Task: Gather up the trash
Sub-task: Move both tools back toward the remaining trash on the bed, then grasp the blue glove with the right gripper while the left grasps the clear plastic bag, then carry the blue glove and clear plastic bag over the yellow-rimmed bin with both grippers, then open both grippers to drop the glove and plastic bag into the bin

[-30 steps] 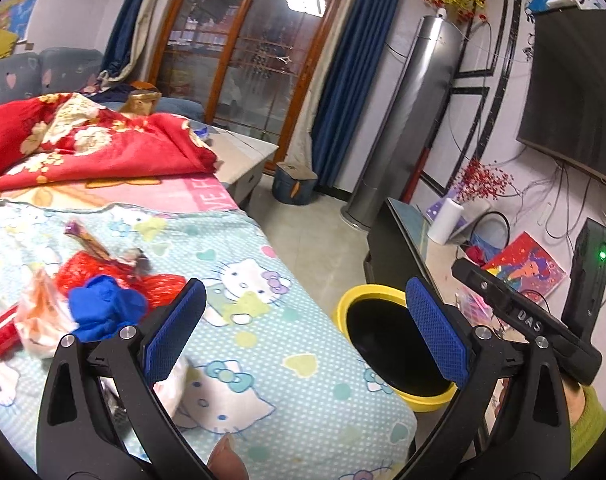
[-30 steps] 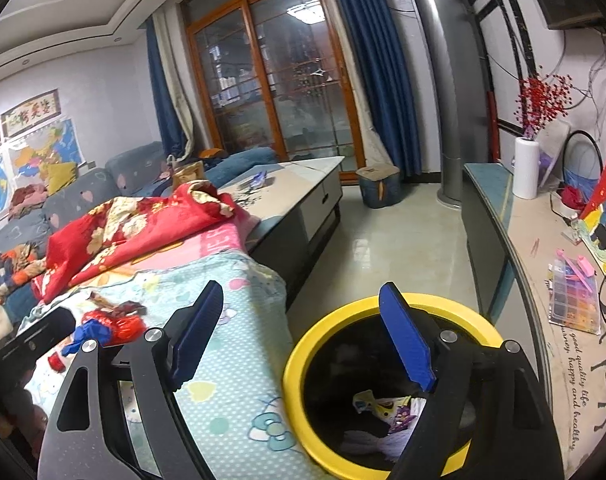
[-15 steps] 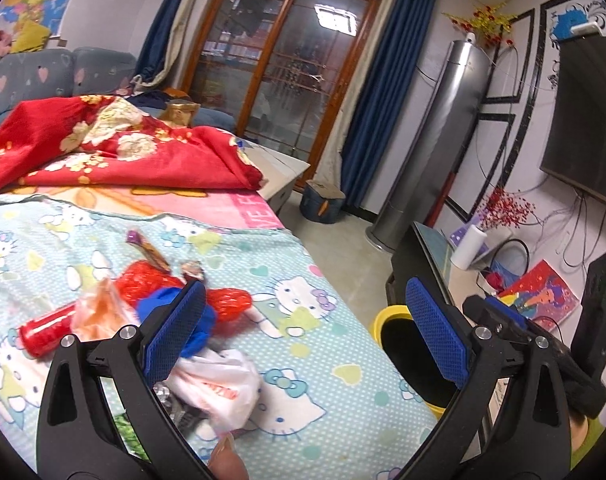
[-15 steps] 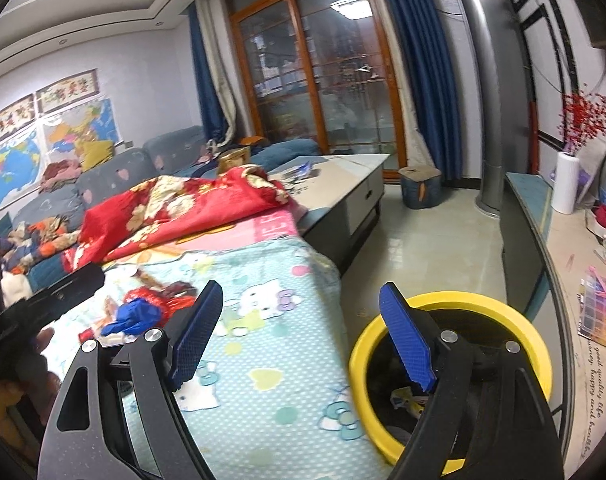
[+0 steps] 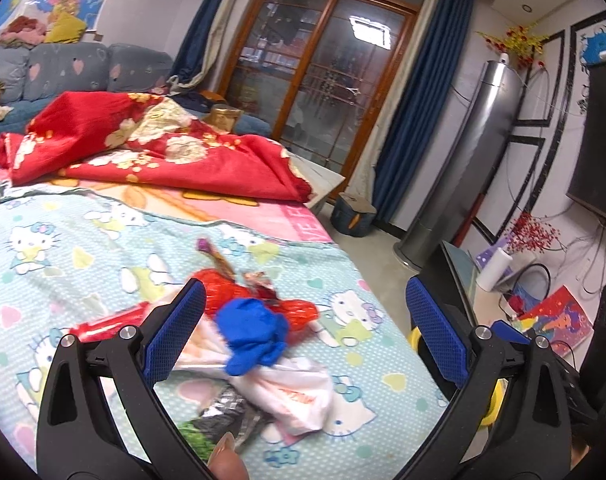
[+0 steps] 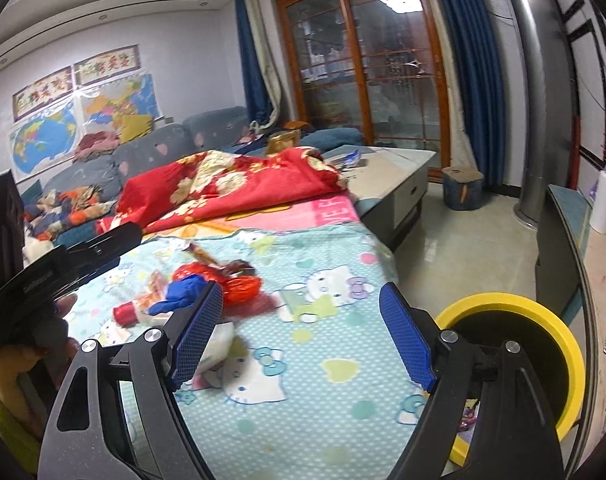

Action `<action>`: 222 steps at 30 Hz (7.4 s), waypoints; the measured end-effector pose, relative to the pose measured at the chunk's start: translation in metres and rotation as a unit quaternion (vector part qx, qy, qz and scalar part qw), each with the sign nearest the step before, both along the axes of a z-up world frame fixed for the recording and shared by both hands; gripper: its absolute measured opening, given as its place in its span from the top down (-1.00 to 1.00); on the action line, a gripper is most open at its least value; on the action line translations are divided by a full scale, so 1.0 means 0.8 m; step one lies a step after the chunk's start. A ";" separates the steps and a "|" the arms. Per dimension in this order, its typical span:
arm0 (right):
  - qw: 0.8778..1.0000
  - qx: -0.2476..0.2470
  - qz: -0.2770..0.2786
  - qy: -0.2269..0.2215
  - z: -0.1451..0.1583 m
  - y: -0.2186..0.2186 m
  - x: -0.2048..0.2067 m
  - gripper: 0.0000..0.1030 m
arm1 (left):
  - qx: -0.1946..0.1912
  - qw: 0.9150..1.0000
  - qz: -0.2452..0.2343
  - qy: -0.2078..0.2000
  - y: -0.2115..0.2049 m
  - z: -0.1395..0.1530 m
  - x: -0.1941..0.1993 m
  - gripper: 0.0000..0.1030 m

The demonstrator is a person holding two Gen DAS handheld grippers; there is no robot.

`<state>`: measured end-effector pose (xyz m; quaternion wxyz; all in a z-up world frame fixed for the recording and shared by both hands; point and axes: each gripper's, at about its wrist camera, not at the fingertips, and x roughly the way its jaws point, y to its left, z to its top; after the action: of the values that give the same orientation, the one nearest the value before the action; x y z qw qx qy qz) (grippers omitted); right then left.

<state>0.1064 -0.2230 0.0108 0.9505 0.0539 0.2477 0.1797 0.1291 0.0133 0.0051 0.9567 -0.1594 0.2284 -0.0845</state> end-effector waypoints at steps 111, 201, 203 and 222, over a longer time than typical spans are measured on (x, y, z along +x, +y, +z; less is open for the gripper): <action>0.991 0.065 0.069 0.089 -0.011 0.068 0.082 0.64 | 0.002 0.994 -0.095 0.056 0.042 -0.029 -0.011 0.62; 0.970 0.094 -0.202 0.094 -0.072 -0.285 0.056 0.60 | 0.149 0.947 -0.274 0.075 -0.324 -0.078 0.042 0.62; 0.970 0.093 -0.201 0.098 -0.076 -0.286 0.058 0.60 | 0.148 0.945 -0.279 0.078 -0.329 -0.081 0.044 0.61; 0.971 0.086 -0.205 0.091 -0.070 -0.281 0.055 -0.07 | 0.100 0.959 -0.256 0.069 -0.298 -0.070 0.042 -0.78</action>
<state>0.1508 -0.4479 -0.0451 0.9323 0.2011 0.3005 -0.0043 0.1623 -0.2250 -0.0512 0.8962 -0.0048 0.3340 -0.2920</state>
